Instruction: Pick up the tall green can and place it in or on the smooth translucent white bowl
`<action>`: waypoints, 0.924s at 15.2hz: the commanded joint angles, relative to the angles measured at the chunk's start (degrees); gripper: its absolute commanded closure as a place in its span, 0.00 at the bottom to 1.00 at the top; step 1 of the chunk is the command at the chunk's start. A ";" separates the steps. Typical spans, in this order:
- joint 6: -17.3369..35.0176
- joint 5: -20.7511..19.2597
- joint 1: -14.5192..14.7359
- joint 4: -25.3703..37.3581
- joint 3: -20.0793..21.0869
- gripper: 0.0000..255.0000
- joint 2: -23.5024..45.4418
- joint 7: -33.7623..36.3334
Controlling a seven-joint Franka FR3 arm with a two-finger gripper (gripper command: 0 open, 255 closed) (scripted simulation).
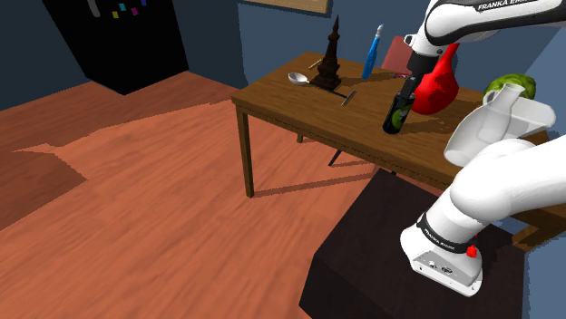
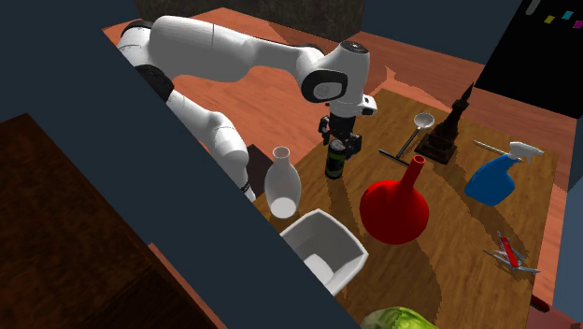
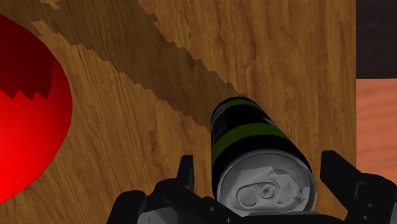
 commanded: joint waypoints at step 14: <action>-0.79 0.13 0.03 0.59 0.20 1.00 -0.20 -0.01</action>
